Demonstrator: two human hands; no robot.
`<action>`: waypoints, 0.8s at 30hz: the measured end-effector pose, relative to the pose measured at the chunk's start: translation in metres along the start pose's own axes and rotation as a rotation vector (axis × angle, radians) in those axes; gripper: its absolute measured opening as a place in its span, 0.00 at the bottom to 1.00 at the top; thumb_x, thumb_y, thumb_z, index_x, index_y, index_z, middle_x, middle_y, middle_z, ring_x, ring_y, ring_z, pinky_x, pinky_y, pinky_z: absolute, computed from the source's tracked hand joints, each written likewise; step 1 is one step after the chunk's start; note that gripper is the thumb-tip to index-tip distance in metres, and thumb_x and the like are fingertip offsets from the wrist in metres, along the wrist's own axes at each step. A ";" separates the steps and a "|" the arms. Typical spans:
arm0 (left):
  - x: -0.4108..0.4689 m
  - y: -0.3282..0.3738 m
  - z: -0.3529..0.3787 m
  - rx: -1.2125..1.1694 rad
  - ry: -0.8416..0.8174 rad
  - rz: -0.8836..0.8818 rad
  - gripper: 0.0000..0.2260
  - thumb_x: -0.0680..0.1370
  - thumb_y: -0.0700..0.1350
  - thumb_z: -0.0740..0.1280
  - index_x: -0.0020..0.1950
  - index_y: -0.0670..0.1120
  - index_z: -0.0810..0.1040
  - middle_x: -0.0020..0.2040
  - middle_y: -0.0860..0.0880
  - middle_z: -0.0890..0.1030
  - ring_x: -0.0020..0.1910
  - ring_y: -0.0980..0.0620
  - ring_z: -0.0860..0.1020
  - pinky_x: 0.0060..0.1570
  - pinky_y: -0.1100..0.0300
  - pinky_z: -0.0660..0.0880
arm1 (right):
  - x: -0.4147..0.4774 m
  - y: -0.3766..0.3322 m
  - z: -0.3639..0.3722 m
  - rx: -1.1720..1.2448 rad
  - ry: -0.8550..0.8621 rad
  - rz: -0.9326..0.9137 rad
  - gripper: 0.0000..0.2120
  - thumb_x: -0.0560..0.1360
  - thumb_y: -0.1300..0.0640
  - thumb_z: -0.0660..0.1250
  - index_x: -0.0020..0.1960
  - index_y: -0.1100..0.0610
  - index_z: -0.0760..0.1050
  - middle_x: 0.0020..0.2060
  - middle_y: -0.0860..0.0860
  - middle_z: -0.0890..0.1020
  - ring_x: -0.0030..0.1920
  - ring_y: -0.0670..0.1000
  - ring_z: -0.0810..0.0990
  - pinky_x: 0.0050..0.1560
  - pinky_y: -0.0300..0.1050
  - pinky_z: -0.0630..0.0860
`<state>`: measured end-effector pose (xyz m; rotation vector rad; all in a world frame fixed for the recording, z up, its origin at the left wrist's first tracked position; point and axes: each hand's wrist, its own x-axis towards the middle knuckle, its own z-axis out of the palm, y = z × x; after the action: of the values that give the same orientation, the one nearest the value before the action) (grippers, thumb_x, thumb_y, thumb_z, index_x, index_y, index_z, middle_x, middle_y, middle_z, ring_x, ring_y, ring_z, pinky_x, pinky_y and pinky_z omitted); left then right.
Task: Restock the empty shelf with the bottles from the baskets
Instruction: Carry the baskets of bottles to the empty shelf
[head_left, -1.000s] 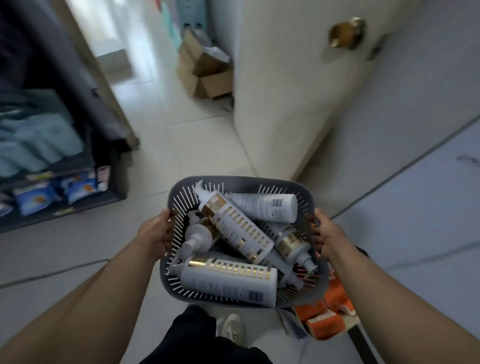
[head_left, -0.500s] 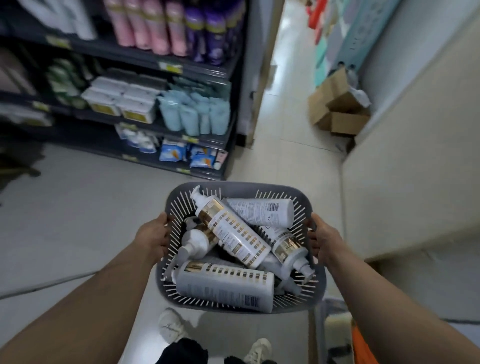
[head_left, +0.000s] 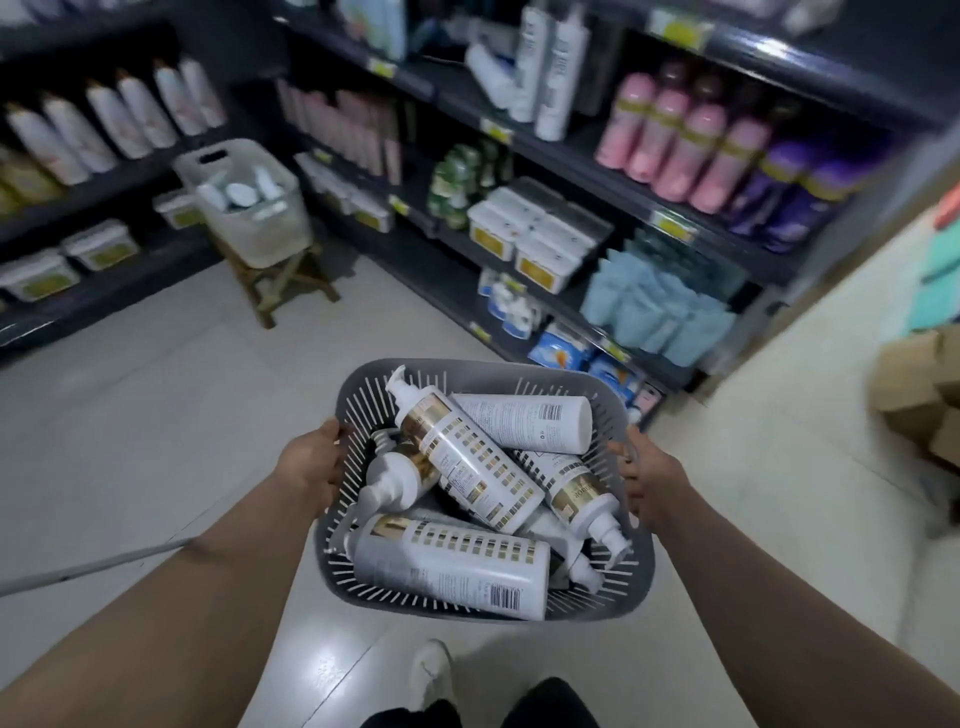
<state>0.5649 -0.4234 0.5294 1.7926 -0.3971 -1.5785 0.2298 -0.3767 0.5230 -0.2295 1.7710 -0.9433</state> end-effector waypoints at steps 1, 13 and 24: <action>0.004 0.007 -0.013 -0.026 0.031 0.001 0.13 0.82 0.46 0.58 0.39 0.45 0.72 0.15 0.54 0.62 0.11 0.58 0.56 0.16 0.75 0.54 | 0.003 -0.008 0.021 -0.028 -0.027 -0.007 0.23 0.81 0.44 0.57 0.64 0.61 0.74 0.30 0.47 0.68 0.12 0.41 0.61 0.13 0.31 0.58; 0.084 0.074 -0.131 -0.355 0.346 -0.032 0.13 0.82 0.45 0.59 0.38 0.45 0.72 0.15 0.54 0.61 0.11 0.59 0.55 0.16 0.76 0.54 | 0.048 -0.095 0.260 -0.373 -0.359 -0.015 0.16 0.82 0.44 0.55 0.51 0.54 0.73 0.30 0.48 0.66 0.10 0.39 0.62 0.12 0.28 0.57; 0.161 0.126 -0.233 -0.562 0.506 -0.070 0.13 0.82 0.48 0.58 0.39 0.46 0.73 0.17 0.54 0.61 0.13 0.58 0.55 0.17 0.74 0.54 | 0.075 -0.147 0.477 -0.585 -0.500 -0.041 0.15 0.81 0.45 0.58 0.46 0.55 0.75 0.31 0.49 0.66 0.10 0.40 0.63 0.12 0.29 0.57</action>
<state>0.8475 -0.5456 0.4980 1.6750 0.3228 -1.0711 0.5710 -0.7484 0.5135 -0.8036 1.5270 -0.3240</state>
